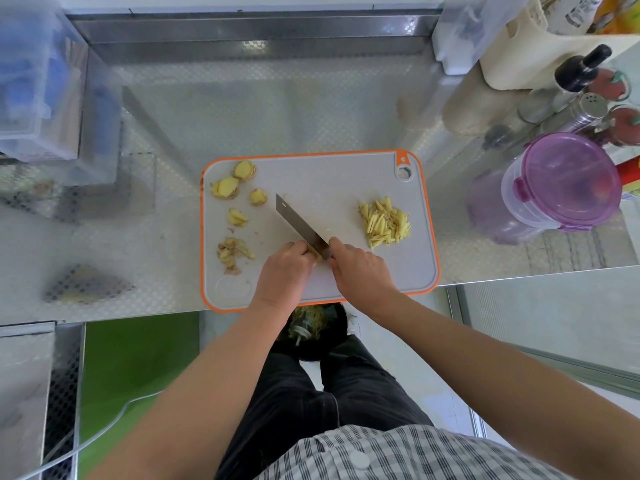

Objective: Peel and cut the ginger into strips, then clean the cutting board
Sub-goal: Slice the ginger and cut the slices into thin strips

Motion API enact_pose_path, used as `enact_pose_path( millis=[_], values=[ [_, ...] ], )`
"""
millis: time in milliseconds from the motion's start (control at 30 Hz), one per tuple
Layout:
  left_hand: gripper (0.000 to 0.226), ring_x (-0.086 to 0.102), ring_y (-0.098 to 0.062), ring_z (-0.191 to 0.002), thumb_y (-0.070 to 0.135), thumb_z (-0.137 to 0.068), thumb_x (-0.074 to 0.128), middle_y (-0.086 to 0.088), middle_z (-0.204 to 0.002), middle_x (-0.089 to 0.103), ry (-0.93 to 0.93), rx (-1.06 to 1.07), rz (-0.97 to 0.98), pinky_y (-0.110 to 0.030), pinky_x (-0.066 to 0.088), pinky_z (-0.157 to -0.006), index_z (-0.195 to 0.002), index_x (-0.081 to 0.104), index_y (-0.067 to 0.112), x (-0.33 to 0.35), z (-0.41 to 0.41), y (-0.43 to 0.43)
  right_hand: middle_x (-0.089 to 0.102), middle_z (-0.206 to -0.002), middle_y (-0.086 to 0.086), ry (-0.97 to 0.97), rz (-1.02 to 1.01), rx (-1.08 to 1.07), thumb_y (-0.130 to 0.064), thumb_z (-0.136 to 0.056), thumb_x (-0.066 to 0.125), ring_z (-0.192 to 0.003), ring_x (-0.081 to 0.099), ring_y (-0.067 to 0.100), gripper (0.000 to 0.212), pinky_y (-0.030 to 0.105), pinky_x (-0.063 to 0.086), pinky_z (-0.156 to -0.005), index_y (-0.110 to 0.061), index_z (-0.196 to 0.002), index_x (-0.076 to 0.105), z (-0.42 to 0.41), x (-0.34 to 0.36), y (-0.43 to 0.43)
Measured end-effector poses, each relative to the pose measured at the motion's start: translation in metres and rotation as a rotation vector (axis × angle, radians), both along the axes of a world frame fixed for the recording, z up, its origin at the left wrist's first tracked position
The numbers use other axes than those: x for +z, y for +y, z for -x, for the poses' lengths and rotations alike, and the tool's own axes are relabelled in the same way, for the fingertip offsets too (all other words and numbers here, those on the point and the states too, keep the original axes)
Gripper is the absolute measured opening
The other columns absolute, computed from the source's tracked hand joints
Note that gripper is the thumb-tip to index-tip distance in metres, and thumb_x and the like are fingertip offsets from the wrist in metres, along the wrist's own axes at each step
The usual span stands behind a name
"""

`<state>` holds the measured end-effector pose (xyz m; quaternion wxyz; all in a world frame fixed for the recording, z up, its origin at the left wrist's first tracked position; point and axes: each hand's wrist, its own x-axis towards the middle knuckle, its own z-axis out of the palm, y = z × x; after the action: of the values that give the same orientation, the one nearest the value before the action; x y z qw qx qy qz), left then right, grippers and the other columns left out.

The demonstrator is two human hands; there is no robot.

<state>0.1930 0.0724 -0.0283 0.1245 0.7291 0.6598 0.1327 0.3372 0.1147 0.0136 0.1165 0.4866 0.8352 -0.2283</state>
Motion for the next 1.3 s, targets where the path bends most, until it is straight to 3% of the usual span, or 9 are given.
enact_pose_path(
  millis=[167,567,833,967,1067,1167,1300],
  values=[
    [0.030,0.054,-0.025,-0.054,-0.011,-0.046,0.086,-0.005,-0.062,0.056,0.042,-0.010,0.014,-0.027,0.044,-0.037,-0.059,0.065,0.007,0.001,0.000,0.000,0.053,-0.084,0.003,0.087,-0.010,-0.027,-0.023,-0.101,0.033,-0.066,0.046,0.027,0.014,0.033,0.033,-0.058,-0.013,-0.108,0.040,-0.012,0.009,0.002],
    [0.028,0.056,-0.026,-0.055,-0.011,-0.048,0.084,-0.006,-0.065,0.058,0.008,-0.005,-0.032,-0.027,0.045,-0.038,-0.061,0.066,0.006,-0.004,0.000,0.000,0.047,-0.075,0.002,-0.011,-0.008,0.044,-0.013,-0.099,0.036,-0.064,0.050,0.029,0.005,0.034,0.036,-0.055,-0.013,-0.103,0.038,-0.007,0.006,0.001],
    [0.011,0.055,-0.028,-0.070,0.001,-0.068,0.078,-0.008,-0.078,0.058,-0.061,0.063,-0.051,-0.035,0.050,-0.047,-0.070,0.068,0.006,-0.006,-0.001,-0.005,0.054,-0.087,0.005,-0.011,-0.033,0.039,-0.019,-0.101,0.033,-0.063,0.046,0.030,0.012,0.035,0.035,-0.056,-0.013,-0.111,0.038,-0.001,-0.001,-0.002],
    [0.005,0.054,-0.021,-0.065,0.013,-0.080,0.072,-0.005,-0.080,0.059,-0.262,0.364,-0.062,-0.030,0.046,-0.060,-0.083,0.070,0.009,0.008,-0.011,-0.011,0.054,-0.089,0.005,-0.003,-0.023,0.035,-0.021,-0.102,0.033,-0.066,0.046,0.029,0.014,0.034,0.035,-0.057,-0.013,-0.112,0.038,-0.002,0.000,-0.001],
    [0.012,0.058,-0.015,-0.067,0.024,-0.087,0.066,0.003,-0.074,0.064,-0.456,0.700,0.095,-0.028,0.043,-0.068,-0.089,0.067,0.012,0.013,-0.021,-0.010,0.056,-0.091,0.006,-0.005,-0.012,0.033,-0.020,-0.101,0.033,-0.068,0.046,0.029,0.014,0.035,0.035,-0.058,-0.013,-0.112,0.038,-0.003,0.001,-0.001],
    [0.011,0.066,-0.019,-0.073,0.026,-0.083,0.063,0.003,-0.073,0.071,-0.611,0.904,0.273,-0.035,0.052,-0.076,-0.080,0.070,0.017,0.009,-0.027,-0.005,0.058,-0.093,0.007,0.003,0.013,0.024,-0.020,-0.101,0.035,-0.071,0.047,0.028,0.013,0.035,0.036,-0.060,-0.012,-0.111,0.038,-0.003,0.003,0.002],
    [0.014,0.068,-0.029,-0.066,0.025,-0.074,0.064,-0.001,-0.062,0.069,-0.800,1.038,0.367,-0.044,0.058,-0.069,-0.061,0.069,0.023,0.008,-0.029,0.000,0.059,-0.092,0.006,0.050,0.001,0.020,-0.024,-0.102,0.034,-0.074,0.051,0.029,0.014,0.034,0.038,-0.061,-0.013,-0.109,0.040,-0.006,0.005,0.003]
  ],
)
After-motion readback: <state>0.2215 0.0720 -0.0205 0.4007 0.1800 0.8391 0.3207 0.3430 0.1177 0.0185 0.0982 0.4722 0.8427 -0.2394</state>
